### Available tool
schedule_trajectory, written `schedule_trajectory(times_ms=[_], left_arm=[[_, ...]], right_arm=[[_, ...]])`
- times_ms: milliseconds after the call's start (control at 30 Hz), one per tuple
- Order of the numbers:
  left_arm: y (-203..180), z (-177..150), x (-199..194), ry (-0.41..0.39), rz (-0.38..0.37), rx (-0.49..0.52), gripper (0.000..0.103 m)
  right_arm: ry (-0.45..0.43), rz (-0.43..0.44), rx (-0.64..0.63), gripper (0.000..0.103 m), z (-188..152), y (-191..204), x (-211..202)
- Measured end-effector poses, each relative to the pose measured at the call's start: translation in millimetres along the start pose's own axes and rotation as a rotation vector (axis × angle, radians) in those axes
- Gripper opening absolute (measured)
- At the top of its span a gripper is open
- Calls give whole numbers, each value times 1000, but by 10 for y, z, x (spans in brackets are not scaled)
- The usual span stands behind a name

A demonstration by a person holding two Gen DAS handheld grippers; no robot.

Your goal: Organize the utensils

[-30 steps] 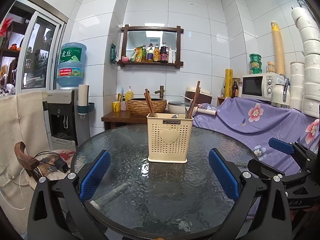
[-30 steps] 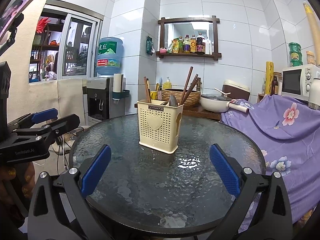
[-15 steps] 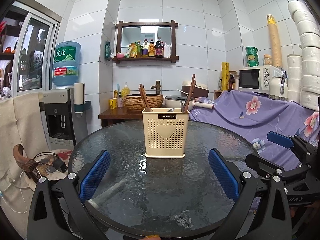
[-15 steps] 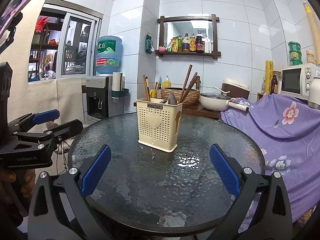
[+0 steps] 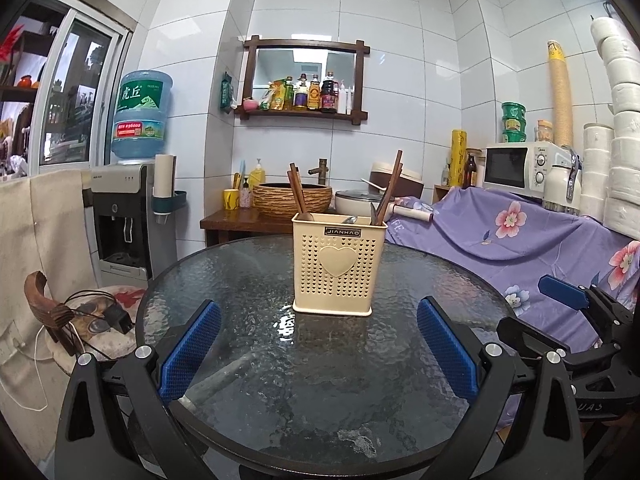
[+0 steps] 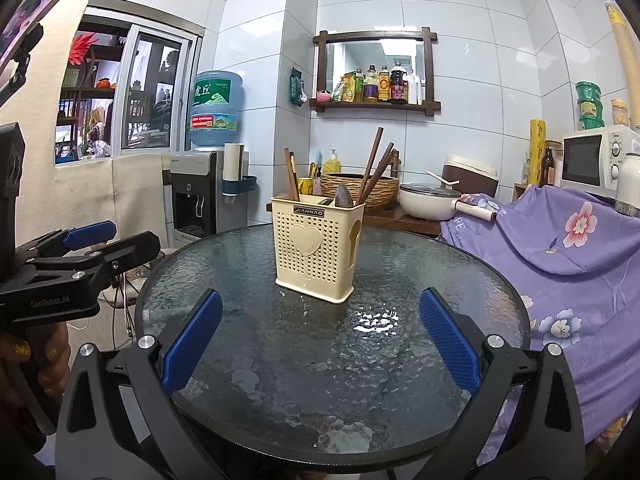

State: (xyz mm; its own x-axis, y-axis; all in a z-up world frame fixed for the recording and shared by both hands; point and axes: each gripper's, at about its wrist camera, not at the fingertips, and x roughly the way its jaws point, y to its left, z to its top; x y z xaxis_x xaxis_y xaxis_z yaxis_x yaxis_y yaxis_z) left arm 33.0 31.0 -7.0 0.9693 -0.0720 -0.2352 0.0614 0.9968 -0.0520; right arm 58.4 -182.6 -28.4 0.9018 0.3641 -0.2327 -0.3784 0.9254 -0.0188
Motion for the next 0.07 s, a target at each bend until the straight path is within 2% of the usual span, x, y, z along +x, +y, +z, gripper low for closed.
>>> schedule_trajectory(times_ms=[67], left_arm=[[4, 2, 0, -1, 5, 1, 96]], right_arm=[[1, 1, 1, 97, 2, -9, -1]])
